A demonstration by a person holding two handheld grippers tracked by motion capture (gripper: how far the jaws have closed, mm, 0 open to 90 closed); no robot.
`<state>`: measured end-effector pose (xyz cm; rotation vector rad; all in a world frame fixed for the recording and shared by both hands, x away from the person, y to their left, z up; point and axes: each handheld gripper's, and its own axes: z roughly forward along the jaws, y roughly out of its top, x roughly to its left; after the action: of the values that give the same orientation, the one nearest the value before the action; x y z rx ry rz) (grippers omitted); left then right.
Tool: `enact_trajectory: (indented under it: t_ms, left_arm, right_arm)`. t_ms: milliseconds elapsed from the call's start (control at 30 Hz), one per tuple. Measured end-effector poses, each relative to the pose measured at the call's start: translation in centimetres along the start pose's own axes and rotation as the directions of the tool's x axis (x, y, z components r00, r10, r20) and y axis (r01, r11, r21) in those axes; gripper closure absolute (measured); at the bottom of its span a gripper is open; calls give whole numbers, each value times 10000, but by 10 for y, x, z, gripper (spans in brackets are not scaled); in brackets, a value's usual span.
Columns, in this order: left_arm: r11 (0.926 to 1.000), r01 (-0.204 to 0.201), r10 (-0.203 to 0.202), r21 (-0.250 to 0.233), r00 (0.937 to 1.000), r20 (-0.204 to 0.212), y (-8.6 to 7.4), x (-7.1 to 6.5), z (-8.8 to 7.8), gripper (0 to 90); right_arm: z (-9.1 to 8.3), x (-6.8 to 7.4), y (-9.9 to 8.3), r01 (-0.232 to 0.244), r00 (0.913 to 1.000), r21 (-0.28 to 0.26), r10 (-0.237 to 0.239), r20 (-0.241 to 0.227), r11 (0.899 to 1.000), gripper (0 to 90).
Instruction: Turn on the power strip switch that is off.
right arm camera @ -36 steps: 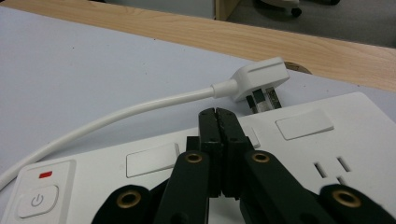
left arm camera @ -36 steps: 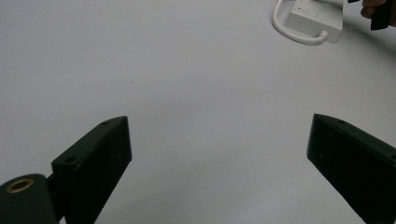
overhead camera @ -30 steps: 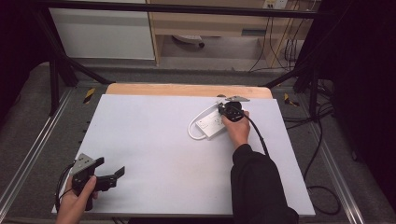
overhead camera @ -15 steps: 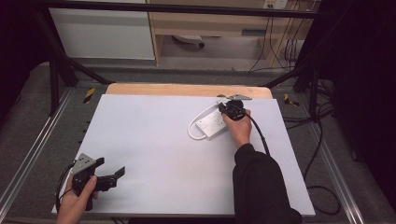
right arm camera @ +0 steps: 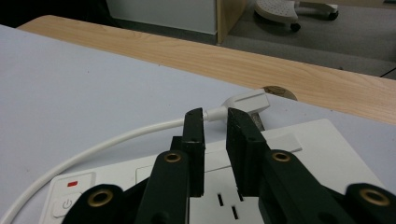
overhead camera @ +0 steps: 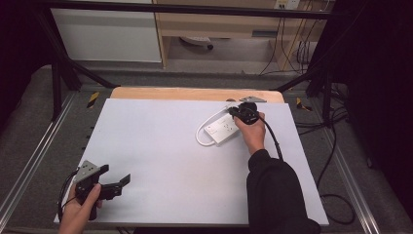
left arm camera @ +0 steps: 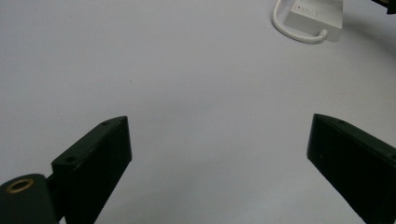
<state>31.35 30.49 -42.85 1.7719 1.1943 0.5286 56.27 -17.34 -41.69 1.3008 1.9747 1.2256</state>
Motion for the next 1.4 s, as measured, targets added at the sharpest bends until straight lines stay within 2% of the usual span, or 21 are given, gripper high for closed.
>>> enact_trajectory:
  t_ms: [267, 667, 1033, 1167, 1400]
  left_arm:
    - [10000, -9, 9, 0, 10000, -18, 0, 0, 0, 65]
    - [10000, 52, -52, 17, 10000, -85, 0, 0, 1, 64]
    - [10000, 33, -33, 21, 9999, -95, 0, 0, 1, 64]
    - [10000, 24, -23, 16, 10000, -82, 0, 0, 1, 65]
    - [10000, 26, -26, 11, 10000, -58, 0, 0, 1, 64]
  right_arm:
    - [-7, -2, 4, 19, 10000, -32, -19, -10, 10000, 650]
    - [-18, -6, 10, -441, 9990, 185, 441, 1, 9989, 375]
    - [-28, -12, 14, -646, 9976, 298, 638, 249, 9975, 101]
    - [-34, -12, 16, -751, 9971, 296, 754, -104, 9967, 48]
    - [-51, -10, 20, -621, 9977, -33, 620, -263, 9981, 34]
